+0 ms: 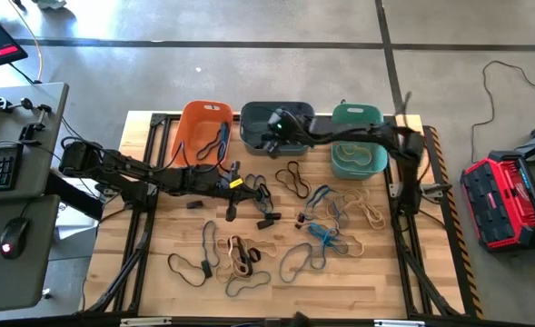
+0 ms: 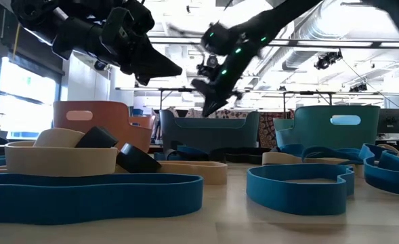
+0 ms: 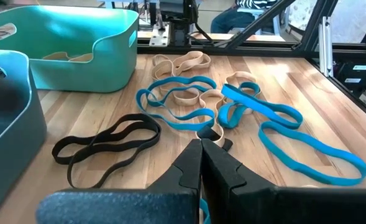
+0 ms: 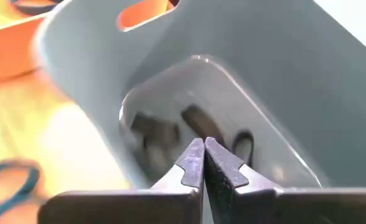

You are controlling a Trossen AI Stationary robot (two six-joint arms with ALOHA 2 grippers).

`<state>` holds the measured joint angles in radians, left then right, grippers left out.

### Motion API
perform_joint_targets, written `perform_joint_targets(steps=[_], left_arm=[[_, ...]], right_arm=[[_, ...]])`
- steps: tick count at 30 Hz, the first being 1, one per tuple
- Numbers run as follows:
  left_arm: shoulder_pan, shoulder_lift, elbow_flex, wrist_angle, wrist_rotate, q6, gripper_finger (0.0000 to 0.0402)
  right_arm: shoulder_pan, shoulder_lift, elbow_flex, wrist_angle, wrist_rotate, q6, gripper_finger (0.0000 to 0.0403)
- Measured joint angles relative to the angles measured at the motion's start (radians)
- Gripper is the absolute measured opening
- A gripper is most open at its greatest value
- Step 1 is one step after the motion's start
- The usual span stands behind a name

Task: Sort rubber bands into baskets
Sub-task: Put the blue rubber band into the orange bin

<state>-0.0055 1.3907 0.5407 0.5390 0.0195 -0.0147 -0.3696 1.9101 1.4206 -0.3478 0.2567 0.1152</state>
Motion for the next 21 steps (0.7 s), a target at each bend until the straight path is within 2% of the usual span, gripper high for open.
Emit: perform_joint_targets(steps=[7, 12, 17, 21], left_arm=[[0.0, 0.0, 0.0, -0.004, 0.0, 0.0, 0.0], [0.0, 0.0, 0.0, -0.022, 0.0, 0.001, 0.0], [0.0, -0.013, 0.0, -0.047, 0.002, 0.0, 0.0], [0.0, -0.056, 0.005, -0.128, 0.002, 0.001, 0.0]], right_arm=[[0.11, -0.215, -0.218, 0.026, 0.118, 0.073, 0.0], [0.213, -0.312, -0.339, 0.061, 0.134, 0.128, 0.0], [0.309, -0.37, -0.481, 0.239, 0.068, 0.153, 0.0], [0.371, -0.384, -0.564, 0.359, 0.025, 0.158, 0.0]])
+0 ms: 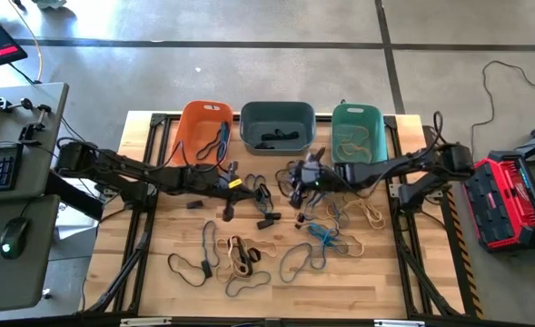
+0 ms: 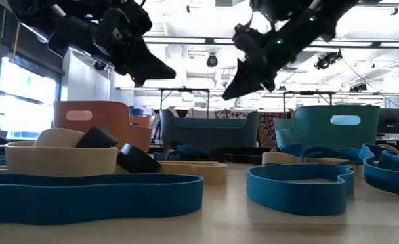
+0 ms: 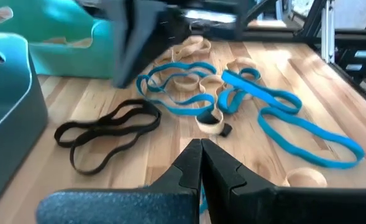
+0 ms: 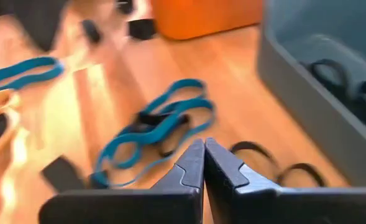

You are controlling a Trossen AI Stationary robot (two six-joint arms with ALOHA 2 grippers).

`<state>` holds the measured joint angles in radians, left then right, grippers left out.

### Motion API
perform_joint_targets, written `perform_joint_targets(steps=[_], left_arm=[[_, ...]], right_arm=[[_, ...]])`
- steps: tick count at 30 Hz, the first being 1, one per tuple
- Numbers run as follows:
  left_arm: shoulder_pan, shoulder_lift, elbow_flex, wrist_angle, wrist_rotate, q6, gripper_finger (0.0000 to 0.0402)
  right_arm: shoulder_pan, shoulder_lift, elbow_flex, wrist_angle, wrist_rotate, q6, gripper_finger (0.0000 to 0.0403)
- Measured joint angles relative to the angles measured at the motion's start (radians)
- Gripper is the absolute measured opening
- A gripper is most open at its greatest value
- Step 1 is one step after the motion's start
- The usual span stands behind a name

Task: Sort rubber bands into baskets
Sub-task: Put the blue rubber band into the orange bin

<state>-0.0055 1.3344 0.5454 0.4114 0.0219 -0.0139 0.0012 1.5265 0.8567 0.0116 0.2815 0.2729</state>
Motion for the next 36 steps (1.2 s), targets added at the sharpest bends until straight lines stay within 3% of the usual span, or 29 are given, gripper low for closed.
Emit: perform_joint_targets(steps=[10, 19, 30, 36], left_arm=[[-0.008, -0.126, 0.036, -0.282, 0.0, 0.009, 0.0], [-0.099, -0.195, 0.035, -0.568, 0.001, -0.002, 0.0], [-0.256, -0.194, 0.035, -0.723, 0.002, -0.141, 0.0002], [-0.329, -0.194, 0.035, -0.787, -0.007, -0.247, 0.0029]], right_arm=[[0.083, 0.005, -0.044, 0.046, 0.008, -0.017, 0.0], [0.099, 0.005, -0.044, 0.06, -0.001, -0.071, 0.0], [0.1, 0.005, -0.044, 0.071, -0.001, -0.065, 0.0], [0.1, 0.005, -0.044, 0.071, 0.0, -0.064, 0.0]])
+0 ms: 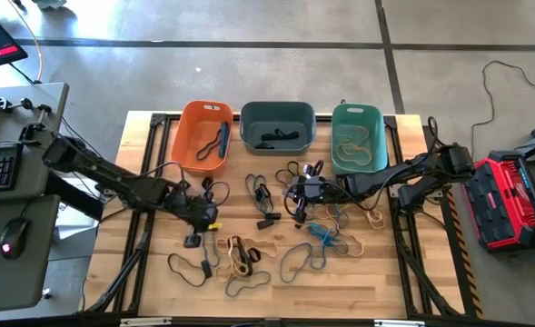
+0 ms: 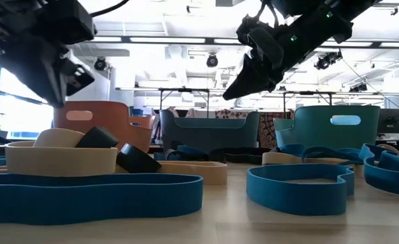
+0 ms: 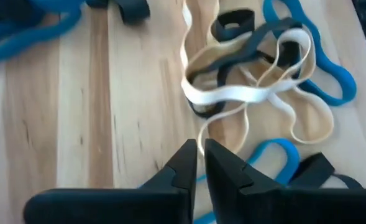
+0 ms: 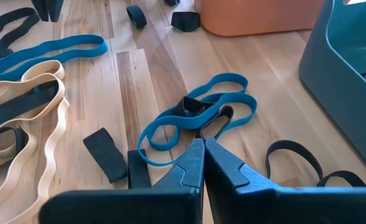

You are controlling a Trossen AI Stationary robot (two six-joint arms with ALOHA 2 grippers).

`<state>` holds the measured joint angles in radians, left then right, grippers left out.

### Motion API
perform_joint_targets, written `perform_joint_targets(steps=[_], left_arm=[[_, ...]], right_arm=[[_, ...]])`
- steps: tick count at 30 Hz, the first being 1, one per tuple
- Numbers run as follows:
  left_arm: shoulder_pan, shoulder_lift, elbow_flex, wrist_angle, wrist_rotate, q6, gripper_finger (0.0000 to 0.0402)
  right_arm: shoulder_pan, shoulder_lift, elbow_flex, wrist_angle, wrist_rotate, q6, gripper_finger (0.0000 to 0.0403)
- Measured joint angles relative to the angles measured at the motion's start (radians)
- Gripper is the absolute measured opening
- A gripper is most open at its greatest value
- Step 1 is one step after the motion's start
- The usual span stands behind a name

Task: Sort rubber bands into baskets
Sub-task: Put the blue rubber band into the orange bin

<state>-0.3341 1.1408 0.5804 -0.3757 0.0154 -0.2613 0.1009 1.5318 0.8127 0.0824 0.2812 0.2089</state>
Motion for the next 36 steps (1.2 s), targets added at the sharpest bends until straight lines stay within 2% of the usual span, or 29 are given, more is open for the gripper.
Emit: perform_joint_targets(steps=[6, 13, 27, 33, 36], left_arm=[[-0.027, 0.0, 0.0, -0.076, -0.073, -0.093, 0.0065], [-0.027, 0.049, -0.001, -0.102, -0.082, -0.211, 0.0086], [-0.017, 0.246, -0.002, -0.074, -0.162, -0.233, 0.0088], [-0.006, 0.275, 0.0, -0.057, -0.16, -0.196, 0.0087], [-0.004, 0.267, 0.0, -0.06, -0.159, -0.172, 0.0072]], right_arm=[[0.0, 0.0, 0.0, 0.0, 0.0, -0.007, 0.0], [0.0, 0.0, 0.0, 0.0, 0.0, 0.0, 0.0], [0.0, 0.001, 0.001, 0.001, 0.0, -0.007, 0.0], [0.0, 0.001, 0.001, 0.001, 0.0, -0.008, 0.0], [0.0, 0.001, 0.001, 0.001, 0.0, -0.008, 0.0]])
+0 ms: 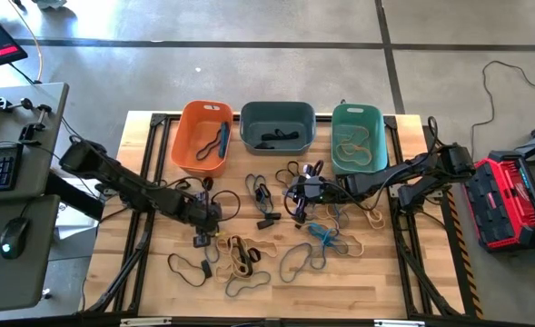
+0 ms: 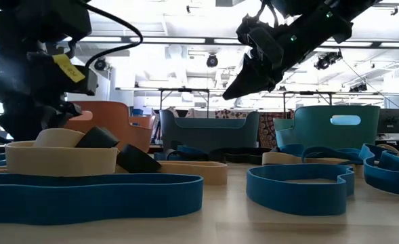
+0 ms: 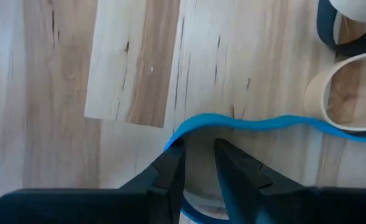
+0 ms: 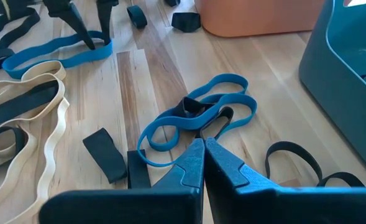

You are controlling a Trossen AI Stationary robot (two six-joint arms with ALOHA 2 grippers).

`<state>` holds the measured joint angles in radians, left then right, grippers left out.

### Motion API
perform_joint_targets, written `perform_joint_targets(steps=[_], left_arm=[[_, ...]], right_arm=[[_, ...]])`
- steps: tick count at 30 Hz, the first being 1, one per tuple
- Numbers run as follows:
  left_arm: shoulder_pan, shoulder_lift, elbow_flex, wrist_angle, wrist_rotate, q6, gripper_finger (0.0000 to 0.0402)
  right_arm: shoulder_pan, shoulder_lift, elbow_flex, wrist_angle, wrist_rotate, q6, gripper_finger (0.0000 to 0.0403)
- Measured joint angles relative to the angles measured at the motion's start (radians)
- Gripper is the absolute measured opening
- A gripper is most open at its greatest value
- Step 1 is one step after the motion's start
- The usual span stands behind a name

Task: Sort rubber bands into baskets
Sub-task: Put the blue rubber band into the orange bin

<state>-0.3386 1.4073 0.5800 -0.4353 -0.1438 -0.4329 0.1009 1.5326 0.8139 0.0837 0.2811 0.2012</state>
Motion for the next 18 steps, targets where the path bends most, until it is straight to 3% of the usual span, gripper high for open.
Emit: perform_joint_targets(steps=[6, 12, 18], left_arm=[[0.001, -0.028, 0.042, -0.04, -0.007, 0.027, 0.0006], [0.037, -0.033, 0.115, -0.136, -0.049, 0.081, 0.0001], [0.067, -0.033, 0.119, -0.154, 0.029, 0.16, 0.0023]], right_arm=[[0.0, 0.0, 0.0, 0.001, 0.0, 0.0, 0.0], [0.0, 0.0, 0.0, 0.003, 0.0, 0.0, 0.0], [0.0, 0.0, 0.0, 0.003, 0.0, 0.002, 0.0]])
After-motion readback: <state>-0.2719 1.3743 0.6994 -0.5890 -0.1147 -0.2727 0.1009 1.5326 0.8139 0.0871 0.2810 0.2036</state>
